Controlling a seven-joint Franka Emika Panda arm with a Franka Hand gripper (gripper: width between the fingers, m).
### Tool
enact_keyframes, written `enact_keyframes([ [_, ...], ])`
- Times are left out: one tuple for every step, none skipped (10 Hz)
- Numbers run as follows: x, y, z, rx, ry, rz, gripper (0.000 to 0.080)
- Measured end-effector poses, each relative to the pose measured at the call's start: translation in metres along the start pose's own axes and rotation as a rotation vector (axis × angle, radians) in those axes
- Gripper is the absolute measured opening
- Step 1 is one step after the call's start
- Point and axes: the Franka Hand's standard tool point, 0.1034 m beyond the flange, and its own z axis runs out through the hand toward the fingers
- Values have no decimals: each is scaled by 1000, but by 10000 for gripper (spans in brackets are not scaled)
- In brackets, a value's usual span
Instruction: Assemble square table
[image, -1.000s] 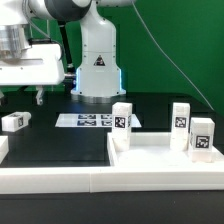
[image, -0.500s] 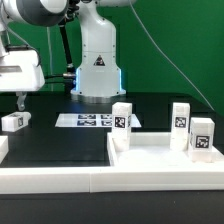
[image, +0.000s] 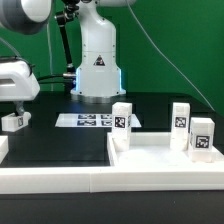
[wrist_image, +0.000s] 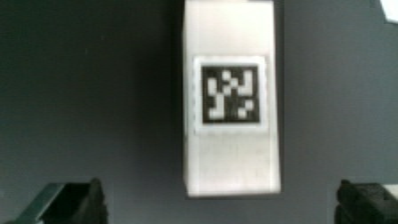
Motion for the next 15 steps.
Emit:
enact_keyframes([
  [2,0,2,-4,-79,-8,649],
  [5,0,5,-3,-117,-8,649],
  [0,-2,7,11,-187,-12,649],
  [-1,-3,8,16,-261,-14,649],
  [1,-3,11,20,-319,-14,649],
  [0,-1,15,18,-377,-13,649],
  [-1,1,21,21,-424,-9,649],
  [-4,1,23,15,-491,-12,649],
  [-3,0,27,14,-540,-11,649],
  [-1,1,30,6,-544,-10,649],
  [-1,-1,31,-3,-546,9,649],
  [-1,-3,32,-8,-549,26,649],
  [-1,-3,33,-13,-551,41,637],
  [-1,-3,33,-14,-551,46,637],
  [-1,-2,34,-14,-549,45,463],
])
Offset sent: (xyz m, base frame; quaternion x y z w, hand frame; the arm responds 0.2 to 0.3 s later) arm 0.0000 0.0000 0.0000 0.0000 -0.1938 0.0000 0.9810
